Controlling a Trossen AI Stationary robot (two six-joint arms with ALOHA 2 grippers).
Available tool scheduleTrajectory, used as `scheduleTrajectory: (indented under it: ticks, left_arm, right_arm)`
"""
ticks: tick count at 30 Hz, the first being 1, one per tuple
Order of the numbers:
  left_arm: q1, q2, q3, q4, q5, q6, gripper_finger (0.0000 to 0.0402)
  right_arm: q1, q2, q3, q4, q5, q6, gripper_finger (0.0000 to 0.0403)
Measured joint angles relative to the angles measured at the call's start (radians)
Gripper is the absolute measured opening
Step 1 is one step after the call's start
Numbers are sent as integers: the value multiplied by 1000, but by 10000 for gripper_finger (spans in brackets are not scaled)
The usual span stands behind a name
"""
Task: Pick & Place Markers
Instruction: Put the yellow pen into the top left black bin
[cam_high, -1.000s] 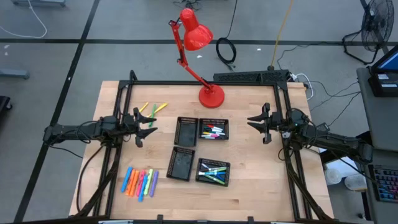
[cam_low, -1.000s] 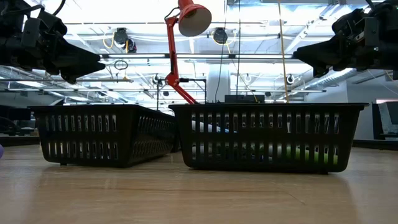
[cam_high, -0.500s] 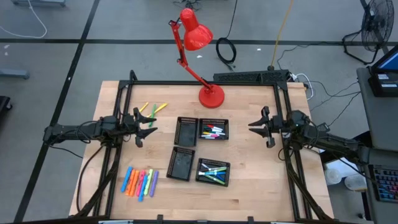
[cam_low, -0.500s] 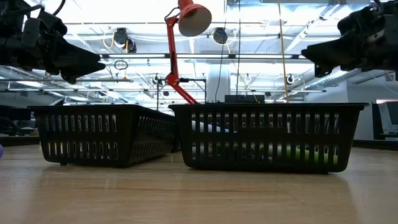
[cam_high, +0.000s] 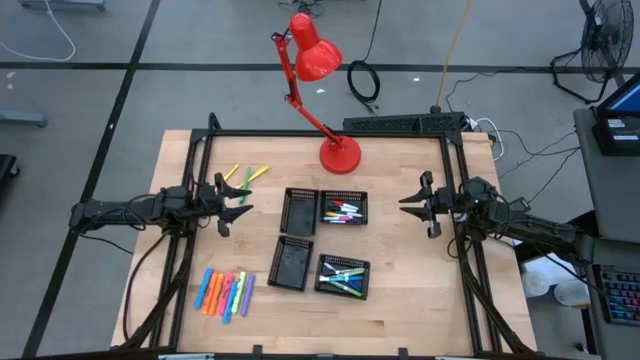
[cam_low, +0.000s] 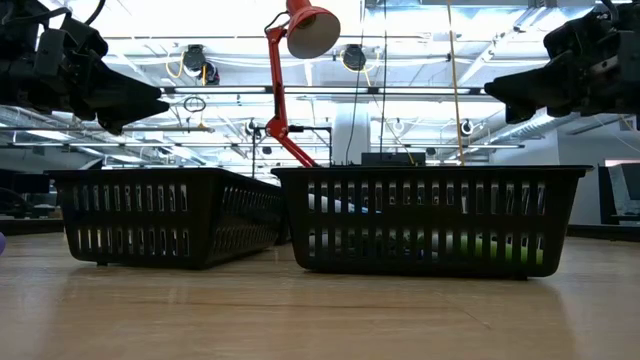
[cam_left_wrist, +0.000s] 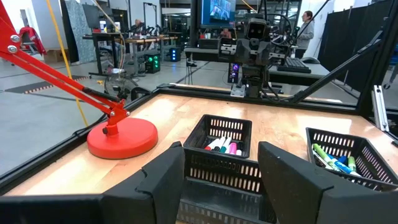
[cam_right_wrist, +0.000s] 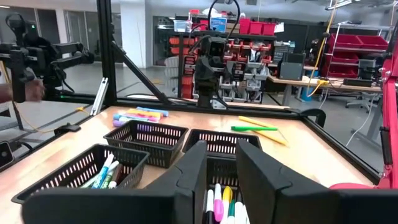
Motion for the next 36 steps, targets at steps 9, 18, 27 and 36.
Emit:
scheduleTrajectory:
  ticks: [9,18,27,36]
  left_arm:
    - [2,0,1,158,-4,-99,209]
    - [2,0,1,166,-3,-164,209]
    - [1,0,1,162,-59,-201,209]
    - [50,169,210,-352,-432,-610,209]
  right_arm:
    - [0,0,0,0,0,0,77]
    - [0,0,0,0,0,0,77]
    - [0,0,0,0,0,1,77]
    - [0,0,0,2,0,1,77]
